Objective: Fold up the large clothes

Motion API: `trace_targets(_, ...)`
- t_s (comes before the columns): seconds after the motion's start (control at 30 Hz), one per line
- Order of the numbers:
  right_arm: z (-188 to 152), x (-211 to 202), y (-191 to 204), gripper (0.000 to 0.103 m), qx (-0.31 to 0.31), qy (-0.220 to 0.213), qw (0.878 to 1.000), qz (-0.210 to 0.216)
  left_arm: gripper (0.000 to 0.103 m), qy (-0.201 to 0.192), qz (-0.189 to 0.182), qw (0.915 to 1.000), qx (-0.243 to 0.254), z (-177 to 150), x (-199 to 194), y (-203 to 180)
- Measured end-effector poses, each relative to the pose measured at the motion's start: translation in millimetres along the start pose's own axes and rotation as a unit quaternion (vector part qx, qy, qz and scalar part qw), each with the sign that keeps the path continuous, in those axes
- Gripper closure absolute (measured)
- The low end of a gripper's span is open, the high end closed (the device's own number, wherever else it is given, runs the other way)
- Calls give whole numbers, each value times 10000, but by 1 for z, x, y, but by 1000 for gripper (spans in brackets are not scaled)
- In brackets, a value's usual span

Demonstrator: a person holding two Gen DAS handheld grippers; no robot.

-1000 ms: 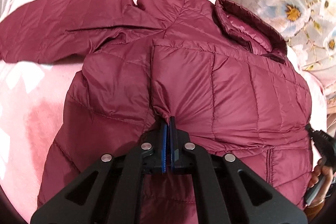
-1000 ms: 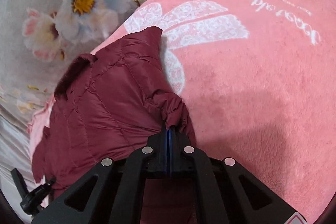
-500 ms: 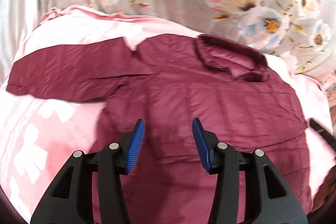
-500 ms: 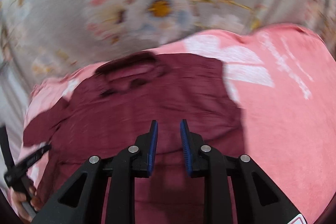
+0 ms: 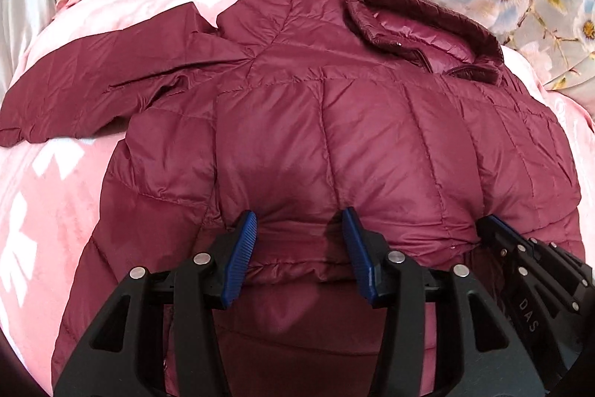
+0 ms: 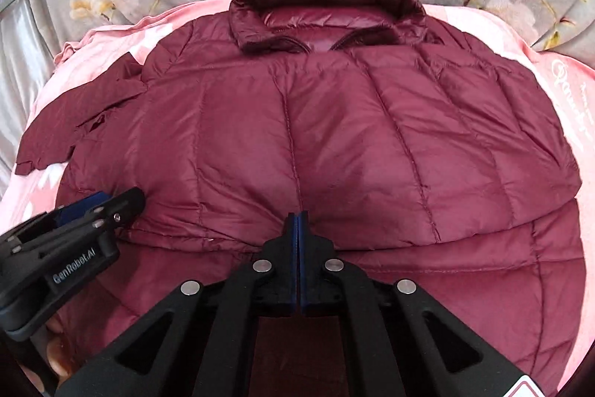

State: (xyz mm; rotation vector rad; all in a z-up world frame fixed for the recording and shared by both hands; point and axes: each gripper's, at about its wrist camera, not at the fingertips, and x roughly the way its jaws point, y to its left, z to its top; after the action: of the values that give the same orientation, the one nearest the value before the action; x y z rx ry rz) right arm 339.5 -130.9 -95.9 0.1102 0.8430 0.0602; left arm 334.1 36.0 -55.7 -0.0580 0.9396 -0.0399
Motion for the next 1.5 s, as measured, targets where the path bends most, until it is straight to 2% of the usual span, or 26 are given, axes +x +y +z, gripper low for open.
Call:
trace_targets(0.17, -6, 4, 4, 103, -104, -117, 9998, -134, 56, -129, 82, 9999, 45, -6, 0, -4)
trace_targets(0.37, -7, 5, 2, 103, -121, -224, 9995, -171, 56, -193, -60, 9998, -50, -6, 0, 2)
trace_targets(0.47, -7, 5, 1, 103, -127, -318, 9993, -119, 56, -239, -329, 9986, -324, -4, -9, 19)
trace_targets(0.53, -7, 5, 2, 103, -148, -320, 9993, -144, 53, -371, -333, 9970, -586, -1, -24, 44)
trace_targets(0.67, -8, 5, 2, 103, -125, -324, 9993, -116, 23, -755, -323, 9878, -1324, 11, -61, 121)
trace_targets(0.7, -8, 5, 3, 103, -132, -326, 9993, -129, 14, -855, -214, 9831, -1602, 15, -69, 153)
trace_targets(0.73, -8, 5, 2, 103, -141, -328, 9993, -138, 11, -891, -89, 9798, -1790, 18, -72, 173)
trace_targets(0.77, -8, 5, 3, 103, -147, -332, 9992, -153, 11, -921, 70, 9744, -2051, 21, -74, 200)
trace_targets(0.8, -8, 5, 2, 103, -148, -334, 9992, -154, 11, -943, 209, 9653, -2425, 24, -74, 239)
trace_targets(0.83, -8, 5, 3, 103, -144, -336, 9992, -152, 11, -943, 259, 9603, -2614, 26, -73, 258)
trace_targets(0.93, -8, 5, 3, 103, -144, -340, 9992, -150, 11, -786, 617, 9320, -3484, 28, -57, 351)
trace_targets(1.0, -8, 5, 3, 103, -153, -343, 9992, -160, 11, -698, 890, 9157, -3855, 26, -45, 391)
trace_targets(1.07, -8, 5, 4, 103, -164, -347, 9991, -175, 12, -641, 900, 8996, -4226, 22, -32, 426)
trace_targets(1.1, -8, 5, 4, 103, -170, -349, 9991, -185, 12, -675, 739, 8893, -4462, 19, -26, 440)
trace_targets(1.13, -7, 5, 4, 103, -177, -350, 9990, -193, 12, -713, 638, 8836, -4583, 18, -23, 447)
trace_targets(1.2, -8, 5, 5, 103, -194, -355, 9989, -217, 11, -937, 628, 8781, -4649, 23, -22, 453)
trace_targets(1.27, -8, 5, 6, 103, -209, -361, 9989, -236, 12, -933, 654, 8854, -4507, 30, -18, 451)
trace_targets(1.33, -8, 5, 6, 103, -211, -364, 9988, -233, 25, -925, 654, 8935, -4346, 39, -13, 445)
trace_targets(1.37, -8, 5, 6, 103, -210, -365, 9988, -232, 46, -893, 524, 8971, -4296, 44, -8, 444)
trace_targets(1.4, -8, 5, 6, 103, -211, -367, 9988, -233, 75, -795, 371, 8998, -4274, 48, -4, 442)
trace_targets(1.43, -8, 5, 6, 103, -214, -368, 9988, -236, 89, -702, 287, 9006, -4279, 49, -3, 441)
trace_targets(1.47, -8, 5, 6, 103, -218, -369, 9988, -237, 101, -670, 236, 9024, -4249, 52, -3, 437)
trace_targets(1.5, -8, 5, 6, 103, -221, -370, 9988, -240, 101, -753, 237, 9055, -4169, 54, -10, 431)
